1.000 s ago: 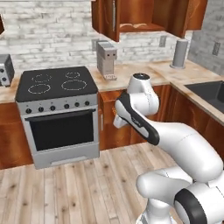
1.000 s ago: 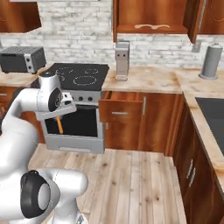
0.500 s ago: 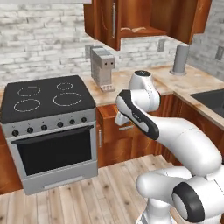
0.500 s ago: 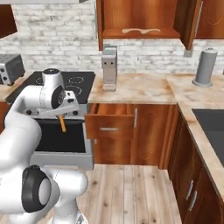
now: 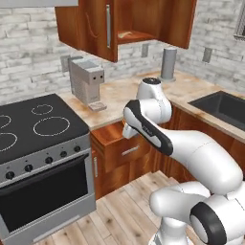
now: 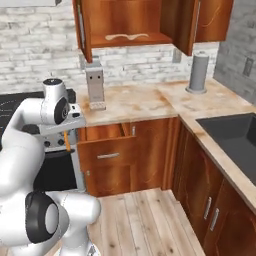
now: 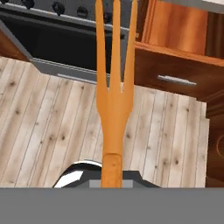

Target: Organize the utensils by type. Pick up the wooden spoons from the counter and place them in the open cabinet. Then pick up the metallic utensils from the counter and place them in the open drawer.

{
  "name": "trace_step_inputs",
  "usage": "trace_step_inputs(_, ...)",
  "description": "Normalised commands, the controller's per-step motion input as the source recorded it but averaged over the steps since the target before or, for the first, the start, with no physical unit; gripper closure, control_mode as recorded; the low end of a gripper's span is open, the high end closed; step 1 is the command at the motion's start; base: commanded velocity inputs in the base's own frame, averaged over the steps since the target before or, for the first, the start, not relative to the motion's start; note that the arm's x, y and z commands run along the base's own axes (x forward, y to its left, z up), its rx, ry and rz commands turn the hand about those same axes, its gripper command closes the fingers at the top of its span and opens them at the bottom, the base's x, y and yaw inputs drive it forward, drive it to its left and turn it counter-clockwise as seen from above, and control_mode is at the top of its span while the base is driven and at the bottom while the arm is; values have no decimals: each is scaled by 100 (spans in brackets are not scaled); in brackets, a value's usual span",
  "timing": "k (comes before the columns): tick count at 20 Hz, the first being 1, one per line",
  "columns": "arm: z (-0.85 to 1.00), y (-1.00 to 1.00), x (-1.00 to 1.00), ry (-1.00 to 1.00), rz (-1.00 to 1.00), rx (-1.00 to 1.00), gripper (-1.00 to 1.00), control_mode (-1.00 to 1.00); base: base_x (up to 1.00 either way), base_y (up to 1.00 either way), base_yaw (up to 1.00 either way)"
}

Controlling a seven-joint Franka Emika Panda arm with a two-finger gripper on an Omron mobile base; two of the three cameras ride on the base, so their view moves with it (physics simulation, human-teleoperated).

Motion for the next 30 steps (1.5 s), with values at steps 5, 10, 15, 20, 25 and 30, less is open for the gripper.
trace_step_inputs(5,0,0,0,0,0,0,100,100,27,77,-35)
trace_step_inputs(10,0,0,0,0,0,0,100,100,22,79,-11)
trace_step_inputs(15,0,0,0,0,0,0,100,100,45,51,-26)
trace_step_inputs(20,0,0,0,0,0,0,100,100,27,51,-41)
trace_step_inputs(25,0,0,0,0,0,0,100,100,2,64,-20)
trace_step_inputs(30,0,0,0,0,0,0,100,100,28,38,-26)
